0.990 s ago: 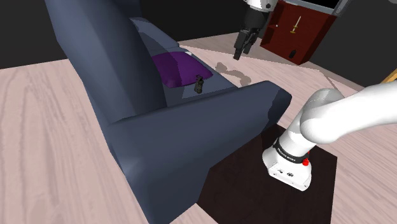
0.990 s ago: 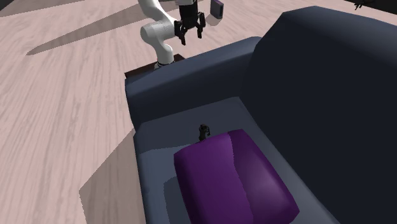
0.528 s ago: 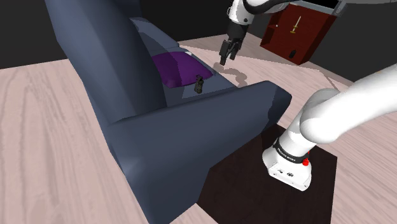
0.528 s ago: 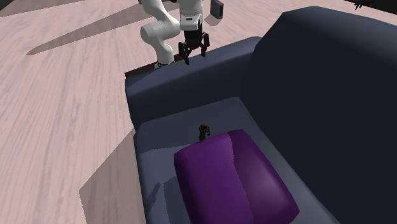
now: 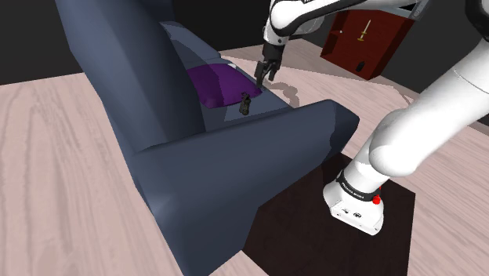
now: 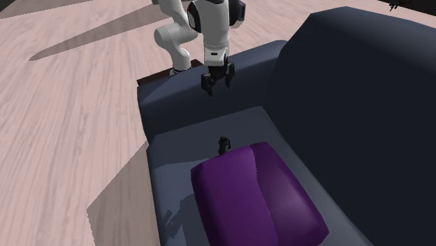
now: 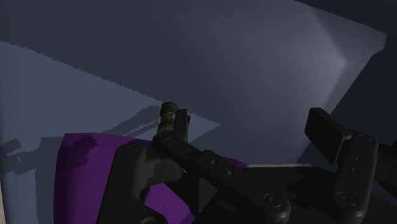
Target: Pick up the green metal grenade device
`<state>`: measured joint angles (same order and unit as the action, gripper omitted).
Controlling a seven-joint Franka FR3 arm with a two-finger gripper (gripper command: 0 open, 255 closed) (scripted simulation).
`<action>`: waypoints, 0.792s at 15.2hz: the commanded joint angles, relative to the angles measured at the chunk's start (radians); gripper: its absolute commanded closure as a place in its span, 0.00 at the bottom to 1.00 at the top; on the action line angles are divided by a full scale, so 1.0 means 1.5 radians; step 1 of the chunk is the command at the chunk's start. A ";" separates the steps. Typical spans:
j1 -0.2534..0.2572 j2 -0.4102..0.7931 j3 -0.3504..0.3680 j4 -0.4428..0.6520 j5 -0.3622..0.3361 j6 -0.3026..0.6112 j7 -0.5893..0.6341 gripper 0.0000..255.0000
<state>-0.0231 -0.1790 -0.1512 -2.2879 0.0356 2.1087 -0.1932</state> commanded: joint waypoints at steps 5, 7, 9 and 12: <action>-0.007 0.159 -0.015 0.089 0.028 0.058 -0.037 0.00; -0.012 0.212 -0.017 0.125 0.039 0.070 -0.048 0.00; -0.017 0.266 -0.017 0.164 0.050 0.080 -0.059 0.00; -0.028 0.346 -0.015 0.230 0.065 0.088 -0.072 0.00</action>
<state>-0.0627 0.2948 -0.1771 -1.9762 0.1244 2.2316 -0.2988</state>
